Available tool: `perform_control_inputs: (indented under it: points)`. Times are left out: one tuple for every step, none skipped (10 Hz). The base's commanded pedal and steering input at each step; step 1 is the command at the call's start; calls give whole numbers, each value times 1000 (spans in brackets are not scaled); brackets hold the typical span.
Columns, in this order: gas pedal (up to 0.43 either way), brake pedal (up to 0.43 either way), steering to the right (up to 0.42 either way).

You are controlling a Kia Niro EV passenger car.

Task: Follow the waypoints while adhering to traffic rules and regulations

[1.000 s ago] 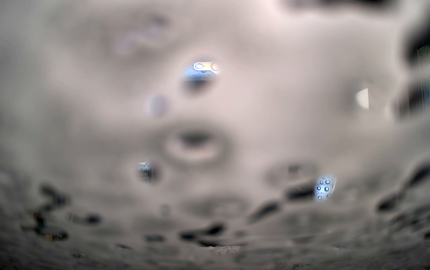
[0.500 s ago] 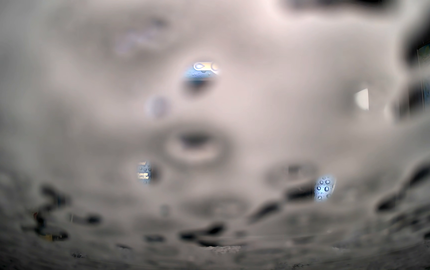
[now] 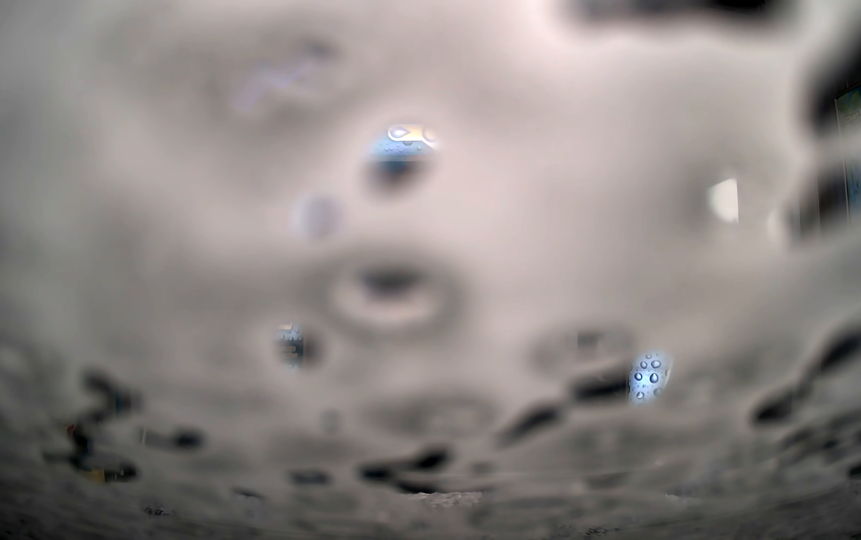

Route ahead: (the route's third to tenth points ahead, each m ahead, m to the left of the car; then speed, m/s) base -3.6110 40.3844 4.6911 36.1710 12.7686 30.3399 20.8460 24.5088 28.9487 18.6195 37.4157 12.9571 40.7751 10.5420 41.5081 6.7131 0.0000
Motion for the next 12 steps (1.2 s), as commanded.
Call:
perform_control_inputs:
  points:
    - [0, 0, -14]
    - [0, 0, -14]
    - [0, 6, -15]
    - [0, 0, -14]
    - [0, 0, -14]
    - [0, 0, -14]
    - [0, 0, -14]
    - [0, 0, -14]
    - [0, 0, -14]
    - [0, 0, -14]
    - [0, 0, -14]
    - [0, 0, -14]
